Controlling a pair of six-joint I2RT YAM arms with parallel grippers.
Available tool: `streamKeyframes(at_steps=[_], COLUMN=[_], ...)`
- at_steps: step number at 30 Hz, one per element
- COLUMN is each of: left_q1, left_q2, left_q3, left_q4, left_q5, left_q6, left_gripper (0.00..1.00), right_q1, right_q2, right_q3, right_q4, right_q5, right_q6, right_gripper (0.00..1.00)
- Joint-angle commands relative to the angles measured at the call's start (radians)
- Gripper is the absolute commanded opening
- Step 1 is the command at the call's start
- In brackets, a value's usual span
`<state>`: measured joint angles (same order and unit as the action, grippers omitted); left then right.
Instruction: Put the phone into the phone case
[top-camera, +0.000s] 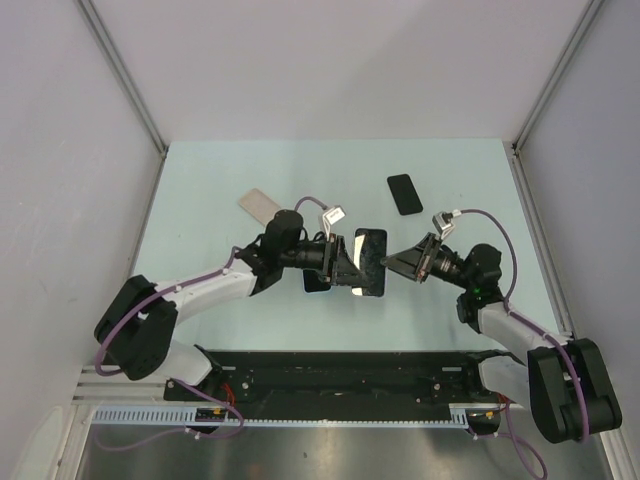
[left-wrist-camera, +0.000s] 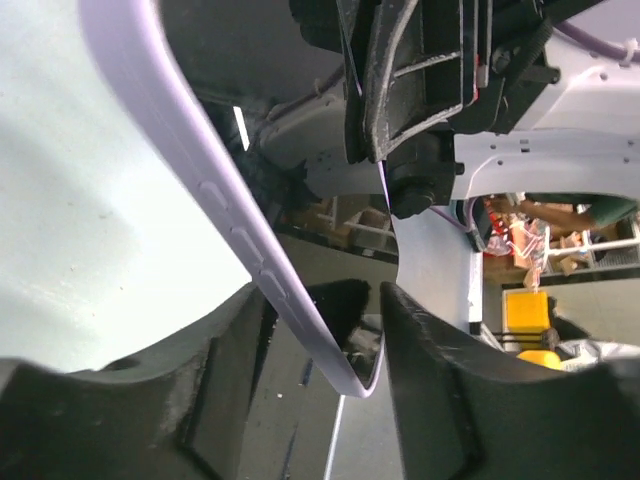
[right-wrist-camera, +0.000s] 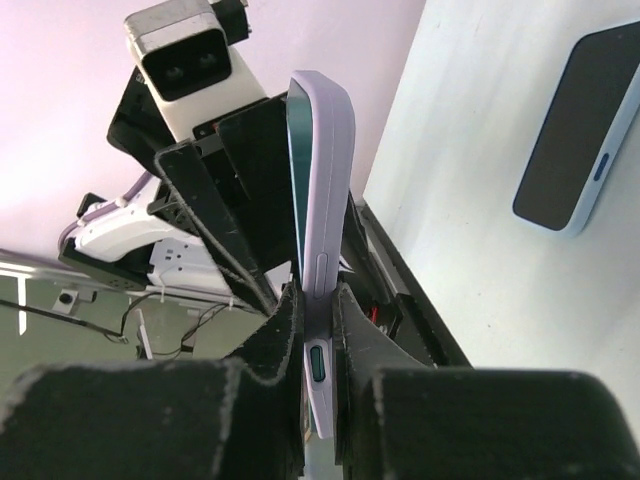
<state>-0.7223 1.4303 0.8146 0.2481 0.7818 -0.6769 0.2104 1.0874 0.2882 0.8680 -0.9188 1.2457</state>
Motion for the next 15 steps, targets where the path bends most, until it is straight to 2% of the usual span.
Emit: streamKeyframes(at_steps=[1, 2, 3, 5, 6, 7, 10, 15], left_q1=[0.006, 0.007, 0.009, 0.014, 0.017, 0.02, 0.032, 0.052], left_q2=[-0.042, -0.048, -0.059, -0.07, -0.073, -0.08, -0.096, -0.11], left_q3=[-0.023, -0.023, -0.022, -0.022, -0.02, -0.019, -0.017, -0.025], left_q4=[0.194, 0.194, 0.194, 0.192, 0.189, 0.184, 0.181, 0.22], left_q5=[0.063, 0.063, 0.062, 0.062, 0.063, 0.063, 0.047, 0.028], left_q6=[-0.102, -0.102, -0.096, -0.09, -0.082, -0.079, -0.075, -0.131], left_gripper=[0.46, 0.39, 0.27, 0.18, 0.11, 0.08, 0.02, 0.0], right_q1=[0.017, 0.018, 0.021, 0.03, 0.03, 0.032, 0.04, 0.084], right_q2=[0.002, 0.0, -0.004, -0.007, -0.011, -0.012, -0.004, 0.026], right_q3=[0.0, -0.003, -0.004, -0.007, -0.007, -0.009, -0.017, -0.041], right_q4=[0.126, 0.115, 0.088, 0.053, 0.019, 0.011, 0.028, 0.11], right_q5=[-0.034, -0.037, -0.049, -0.06, -0.069, -0.072, -0.094, -0.126], right_q6=[0.032, 0.018, 0.005, -0.046, -0.063, -0.077, -0.094, -0.083], right_gripper=[0.09, 0.12, 0.21, 0.33, 0.42, 0.46, 0.52, 0.52])
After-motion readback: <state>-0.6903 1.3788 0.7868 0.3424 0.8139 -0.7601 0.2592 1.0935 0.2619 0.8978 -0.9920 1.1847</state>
